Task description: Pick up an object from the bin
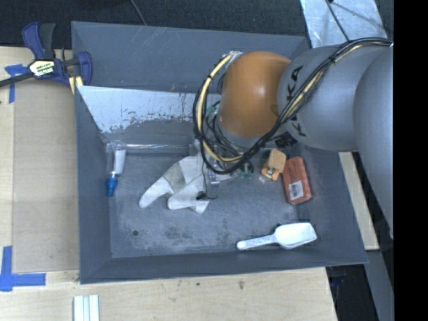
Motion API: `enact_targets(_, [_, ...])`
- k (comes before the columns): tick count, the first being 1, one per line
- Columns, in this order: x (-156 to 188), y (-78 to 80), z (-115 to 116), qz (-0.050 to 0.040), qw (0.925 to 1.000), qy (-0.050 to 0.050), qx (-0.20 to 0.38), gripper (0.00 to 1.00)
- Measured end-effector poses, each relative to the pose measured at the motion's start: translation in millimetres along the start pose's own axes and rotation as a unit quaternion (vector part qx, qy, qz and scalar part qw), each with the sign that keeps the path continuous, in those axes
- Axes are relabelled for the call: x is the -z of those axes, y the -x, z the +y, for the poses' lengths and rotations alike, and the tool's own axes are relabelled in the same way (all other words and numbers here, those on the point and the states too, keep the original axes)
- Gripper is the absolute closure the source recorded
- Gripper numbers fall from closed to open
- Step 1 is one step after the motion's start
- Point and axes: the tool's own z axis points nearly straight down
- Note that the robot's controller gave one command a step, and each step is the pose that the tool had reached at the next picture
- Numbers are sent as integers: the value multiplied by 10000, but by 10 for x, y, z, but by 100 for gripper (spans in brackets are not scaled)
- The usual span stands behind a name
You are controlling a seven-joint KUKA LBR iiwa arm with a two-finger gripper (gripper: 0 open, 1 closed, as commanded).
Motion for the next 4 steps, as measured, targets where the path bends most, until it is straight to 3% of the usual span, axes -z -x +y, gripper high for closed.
enact_targets(1, [-499, 107, -8, -32, 9880, 10, 1547, 100])
enact_targets(2, [-523, 84, -13, 1, 9880, 12, 1545, 0])
enact_targets(3, [-523, 84, -13, 1, 9880, 12, 1545, 0])
enact_targets(4, [-500, 224, -332, -11, 9942, 10, 1079, 100])
